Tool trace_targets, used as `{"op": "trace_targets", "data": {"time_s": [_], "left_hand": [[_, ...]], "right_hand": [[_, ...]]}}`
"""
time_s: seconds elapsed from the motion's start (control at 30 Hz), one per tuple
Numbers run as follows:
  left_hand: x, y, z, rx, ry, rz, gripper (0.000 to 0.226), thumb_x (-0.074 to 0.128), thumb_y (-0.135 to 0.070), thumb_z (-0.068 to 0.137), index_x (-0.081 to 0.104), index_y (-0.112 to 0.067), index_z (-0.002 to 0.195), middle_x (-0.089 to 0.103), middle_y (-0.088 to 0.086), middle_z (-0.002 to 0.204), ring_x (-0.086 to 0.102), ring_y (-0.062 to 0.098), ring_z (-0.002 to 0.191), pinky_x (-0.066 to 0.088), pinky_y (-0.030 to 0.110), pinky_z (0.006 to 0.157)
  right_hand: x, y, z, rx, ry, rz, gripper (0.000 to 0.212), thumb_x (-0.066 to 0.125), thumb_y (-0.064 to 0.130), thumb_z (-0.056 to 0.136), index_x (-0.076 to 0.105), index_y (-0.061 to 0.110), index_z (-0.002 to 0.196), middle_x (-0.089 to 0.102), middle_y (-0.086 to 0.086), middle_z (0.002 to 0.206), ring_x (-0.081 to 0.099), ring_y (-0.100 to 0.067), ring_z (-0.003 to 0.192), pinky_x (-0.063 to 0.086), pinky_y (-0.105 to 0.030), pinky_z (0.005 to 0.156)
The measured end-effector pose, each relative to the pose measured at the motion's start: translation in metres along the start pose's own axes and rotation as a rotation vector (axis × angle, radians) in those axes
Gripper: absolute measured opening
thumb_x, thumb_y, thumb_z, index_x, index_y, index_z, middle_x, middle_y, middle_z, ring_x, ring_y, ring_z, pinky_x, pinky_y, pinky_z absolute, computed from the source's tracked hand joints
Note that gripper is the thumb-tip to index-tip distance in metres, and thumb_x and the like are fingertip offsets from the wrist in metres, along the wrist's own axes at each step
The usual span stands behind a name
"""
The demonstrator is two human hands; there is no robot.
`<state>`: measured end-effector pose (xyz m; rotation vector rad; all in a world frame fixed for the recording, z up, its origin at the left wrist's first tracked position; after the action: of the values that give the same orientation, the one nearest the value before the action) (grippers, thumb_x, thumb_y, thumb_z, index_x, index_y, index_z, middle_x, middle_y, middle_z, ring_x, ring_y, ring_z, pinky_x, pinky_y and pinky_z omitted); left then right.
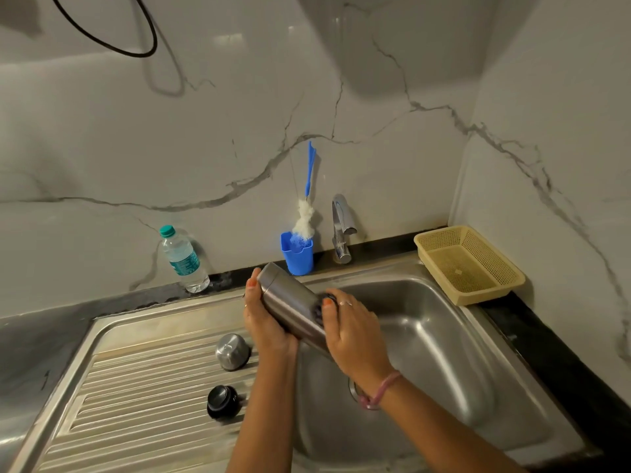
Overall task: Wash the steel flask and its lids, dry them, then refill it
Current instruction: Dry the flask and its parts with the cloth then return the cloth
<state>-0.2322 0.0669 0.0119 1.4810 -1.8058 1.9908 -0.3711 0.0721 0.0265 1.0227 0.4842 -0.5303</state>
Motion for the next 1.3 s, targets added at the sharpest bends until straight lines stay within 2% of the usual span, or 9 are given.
{"op": "trace_targets", "data": {"time_s": [0.2, 0.33, 0.43, 0.57, 0.63, 0.83, 1.0, 1.1, 1.3], "left_hand": [[0.018, 0.006, -0.005, 0.009, 0.349, 0.025, 0.07, 0.073, -0.048, 0.079, 0.052, -0.007, 0.131, 0.058, 0.018, 0.118, 0.052, 0.035, 0.112, 0.039, 0.049, 0.101], [0.021, -0.012, -0.002, 0.03, 0.298, 0.015, 0.099, 0.086, -0.056, 0.054, 0.047, -0.011, 0.133, 0.06, 0.012, 0.115, 0.061, 0.024, 0.103, 0.054, 0.037, 0.09], [0.018, -0.025, 0.005, 0.025, 0.249, -0.028, 0.108, 0.086, -0.063, 0.043, 0.055, -0.015, 0.134, 0.063, 0.009, 0.109, 0.06, 0.029, 0.103, 0.053, 0.048, 0.093], [0.02, -0.039, 0.005, 0.086, 0.294, -0.05, 0.048, 0.078, -0.061, 0.05, 0.079, -0.038, 0.092, 0.075, -0.003, 0.091, 0.072, 0.017, 0.087, 0.059, 0.048, 0.085], [0.024, -0.039, 0.002, 0.084, 0.304, -0.069, 0.058, 0.083, -0.068, 0.039, 0.08, -0.036, 0.088, 0.076, -0.004, 0.091, 0.074, 0.015, 0.085, 0.061, 0.042, 0.076], [0.019, -0.032, 0.007, -0.008, 0.103, 0.084, 0.099, 0.073, -0.073, 0.059, 0.055, -0.017, 0.139, 0.066, 0.008, 0.116, 0.069, 0.016, 0.091, 0.058, 0.032, 0.07], [0.014, -0.026, -0.003, 0.024, -0.105, 0.213, 0.065, 0.074, -0.047, 0.076, 0.049, -0.018, 0.128, 0.065, 0.006, 0.112, 0.066, 0.016, 0.093, 0.056, 0.036, 0.083], [0.012, -0.024, -0.006, -0.02, -0.149, 0.13, 0.041, 0.072, -0.045, 0.084, 0.056, -0.02, 0.113, 0.067, 0.008, 0.105, 0.067, 0.022, 0.092, 0.058, 0.046, 0.089], [0.021, -0.007, -0.022, 0.053, 0.019, 0.195, 0.04, 0.062, -0.04, 0.092, 0.055, -0.01, 0.117, 0.067, 0.007, 0.092, 0.07, 0.012, 0.07, 0.058, 0.026, 0.061]], "right_hand": [[-0.001, 0.067, 0.046, -0.111, -0.004, 0.028, 0.061, 0.013, 0.058, 0.093, 0.047, 0.021, 0.127, 0.06, 0.0, 0.114, 0.058, -0.015, 0.101, 0.05, -0.034, 0.089], [-0.005, 0.057, 0.036, -0.25, 0.074, 0.048, 0.064, 0.023, 0.063, 0.093, 0.037, 0.02, 0.138, 0.053, 0.001, 0.129, 0.054, -0.013, 0.111, 0.048, -0.031, 0.093], [-0.008, 0.014, 0.008, -0.224, 0.15, 0.086, 0.07, 0.037, 0.068, 0.089, 0.033, 0.023, 0.142, 0.048, 0.006, 0.132, 0.049, -0.007, 0.117, 0.047, -0.032, 0.097], [-0.012, -0.04, -0.033, 0.034, 0.223, 0.321, 0.084, 0.073, 0.066, 0.067, 0.03, 0.043, 0.135, 0.048, 0.017, 0.132, 0.048, 0.004, 0.12, 0.045, -0.016, 0.098], [-0.011, -0.05, -0.041, 0.108, 0.186, 0.354, 0.084, 0.079, 0.061, 0.061, 0.031, 0.051, 0.129, 0.052, 0.019, 0.128, 0.051, 0.007, 0.116, 0.043, -0.008, 0.093], [-0.013, -0.056, -0.039, 0.09, 0.17, 0.108, 0.084, 0.069, 0.068, 0.065, 0.034, 0.038, 0.136, 0.052, 0.017, 0.126, 0.055, 0.001, 0.107, 0.05, -0.016, 0.088], [-0.024, -0.054, -0.026, -0.022, 0.109, -0.048, 0.08, 0.071, 0.056, 0.072, 0.035, 0.03, 0.138, 0.049, 0.012, 0.128, 0.048, 0.001, 0.11, 0.044, -0.016, 0.089], [-0.024, -0.046, -0.019, -0.101, 0.264, -0.078, 0.09, 0.064, 0.066, 0.072, 0.03, 0.024, 0.143, 0.044, 0.007, 0.136, 0.045, -0.005, 0.12, 0.035, -0.013, 0.096], [-0.013, -0.001, -0.007, -0.024, 0.186, 0.095, 0.085, 0.025, 0.079, 0.08, 0.032, 0.021, 0.142, 0.047, 0.003, 0.135, 0.047, -0.008, 0.121, 0.04, -0.017, 0.096]]}}
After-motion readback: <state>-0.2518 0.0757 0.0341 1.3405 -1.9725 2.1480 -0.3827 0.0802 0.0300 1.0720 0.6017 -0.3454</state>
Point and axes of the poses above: each hand's wrist, its own z-axis towards the middle knuckle, its own x-axis out of the palm, y = z × x, the point moved 4 cm from there along z, towards the middle knuckle
